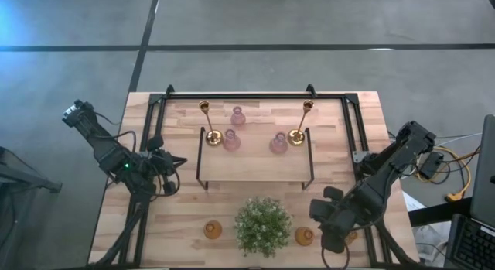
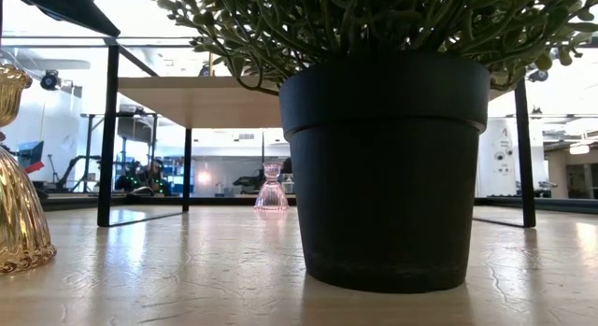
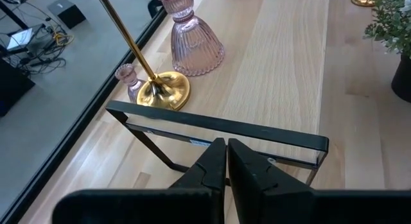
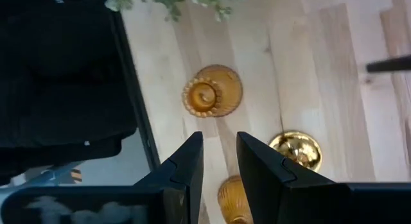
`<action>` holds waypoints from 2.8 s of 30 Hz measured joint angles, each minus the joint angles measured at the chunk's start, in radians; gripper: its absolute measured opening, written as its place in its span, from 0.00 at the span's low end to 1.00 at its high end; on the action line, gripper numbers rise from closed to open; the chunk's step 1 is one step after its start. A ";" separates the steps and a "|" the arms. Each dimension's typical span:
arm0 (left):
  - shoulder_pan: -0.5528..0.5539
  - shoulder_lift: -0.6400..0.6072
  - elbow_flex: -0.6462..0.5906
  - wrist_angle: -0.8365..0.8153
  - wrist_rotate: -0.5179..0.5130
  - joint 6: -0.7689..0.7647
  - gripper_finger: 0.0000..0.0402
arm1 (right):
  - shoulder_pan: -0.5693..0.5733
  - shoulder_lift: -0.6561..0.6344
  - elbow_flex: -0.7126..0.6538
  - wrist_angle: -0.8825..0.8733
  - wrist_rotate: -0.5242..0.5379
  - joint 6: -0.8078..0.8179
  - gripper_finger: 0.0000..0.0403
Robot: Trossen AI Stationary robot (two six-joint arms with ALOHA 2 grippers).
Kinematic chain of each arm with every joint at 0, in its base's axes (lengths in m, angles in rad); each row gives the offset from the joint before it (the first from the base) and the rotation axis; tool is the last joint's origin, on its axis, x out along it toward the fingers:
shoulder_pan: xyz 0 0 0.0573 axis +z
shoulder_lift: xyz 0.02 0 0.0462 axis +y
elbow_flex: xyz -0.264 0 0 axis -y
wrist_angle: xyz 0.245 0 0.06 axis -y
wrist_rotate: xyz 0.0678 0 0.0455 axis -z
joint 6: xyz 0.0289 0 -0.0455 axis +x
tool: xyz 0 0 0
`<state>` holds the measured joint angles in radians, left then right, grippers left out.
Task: Pick & Place candle stick holders
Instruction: Put the gold candle holder on the shelf
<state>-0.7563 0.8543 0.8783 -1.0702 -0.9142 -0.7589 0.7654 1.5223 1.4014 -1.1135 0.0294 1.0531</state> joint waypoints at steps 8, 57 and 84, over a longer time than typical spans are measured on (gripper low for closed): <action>0.000 0.000 0.000 0.000 0.000 0.000 0.05 | 0.008 -0.022 0.000 -0.017 -0.031 0.047 0.21; 0.000 0.000 0.000 0.000 0.000 0.000 0.05 | -0.080 0.182 -0.010 0.071 -0.221 -0.142 0.21; 0.000 0.000 0.000 0.000 0.000 0.000 0.05 | 0.141 -0.043 -0.026 -0.141 -0.021 0.268 0.19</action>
<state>-0.7567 0.8543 0.8783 -1.0705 -0.9143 -0.7592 0.9069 1.4793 1.3758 -1.2547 0.0083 1.3210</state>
